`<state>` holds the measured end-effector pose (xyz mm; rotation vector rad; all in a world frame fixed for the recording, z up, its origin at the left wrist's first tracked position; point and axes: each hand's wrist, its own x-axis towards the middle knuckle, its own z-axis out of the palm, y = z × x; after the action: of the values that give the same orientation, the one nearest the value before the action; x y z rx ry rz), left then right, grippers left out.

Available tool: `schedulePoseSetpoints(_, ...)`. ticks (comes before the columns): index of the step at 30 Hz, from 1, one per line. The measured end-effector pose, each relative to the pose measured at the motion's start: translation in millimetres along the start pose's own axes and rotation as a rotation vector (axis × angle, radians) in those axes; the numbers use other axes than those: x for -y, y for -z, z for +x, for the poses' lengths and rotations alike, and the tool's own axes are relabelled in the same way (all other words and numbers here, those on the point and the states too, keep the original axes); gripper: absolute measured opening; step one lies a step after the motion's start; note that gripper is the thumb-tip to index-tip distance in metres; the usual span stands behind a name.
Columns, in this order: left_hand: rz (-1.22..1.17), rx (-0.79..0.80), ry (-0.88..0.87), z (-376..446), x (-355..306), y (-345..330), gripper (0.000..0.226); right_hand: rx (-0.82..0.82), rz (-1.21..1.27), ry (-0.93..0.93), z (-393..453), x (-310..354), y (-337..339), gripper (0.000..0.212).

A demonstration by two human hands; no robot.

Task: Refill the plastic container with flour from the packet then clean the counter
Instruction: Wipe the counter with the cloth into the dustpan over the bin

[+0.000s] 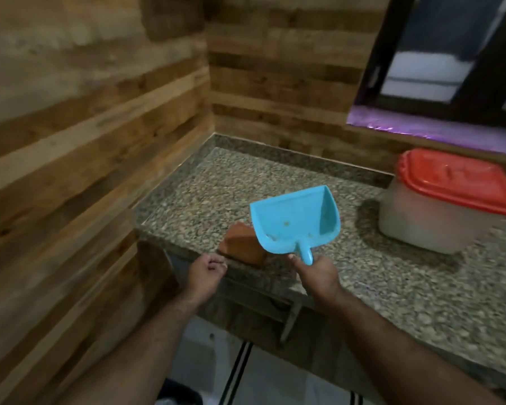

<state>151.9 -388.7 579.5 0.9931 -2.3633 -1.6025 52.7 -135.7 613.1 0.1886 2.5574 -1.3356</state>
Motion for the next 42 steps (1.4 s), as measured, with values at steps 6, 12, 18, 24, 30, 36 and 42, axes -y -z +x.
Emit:
schedulePoseSetpoints(6,0.539,0.144,-0.134,50,-14,-54,0.071,-0.100,0.023,-0.129,32,-55,45,0.056)
schedulePoseSetpoints(12,0.856,0.255,-0.190,130,-11,-85,0.103,-0.188,0.033,-0.231,56,-81,51,0.048)
schedulePoseSetpoints(18,1.011,0.327,-0.263,152,-3,-115,0.097,-0.263,0.021,-0.343,73,-83,43,0.036)
schedulePoseSetpoints(24,0.464,0.200,-0.555,231,-79,-152,0.054,-0.358,-0.009,-0.436,76,-85,51,0.038)
schedulePoseSetpoints(30,0.850,0.449,-0.274,334,-137,-286,0.072,-0.484,0.073,-0.538,53,-102,51,0.040)
schedulePoseSetpoints(36,0.934,0.901,-0.846,255,-169,-391,0.065,-0.456,0.178,-0.585,30,-137,63,0.044)
schedulePoseSetpoints(42,0.460,1.168,-0.449,173,-157,-330,0.040,-0.383,0.218,-0.591,-21,-142,83,0.052)
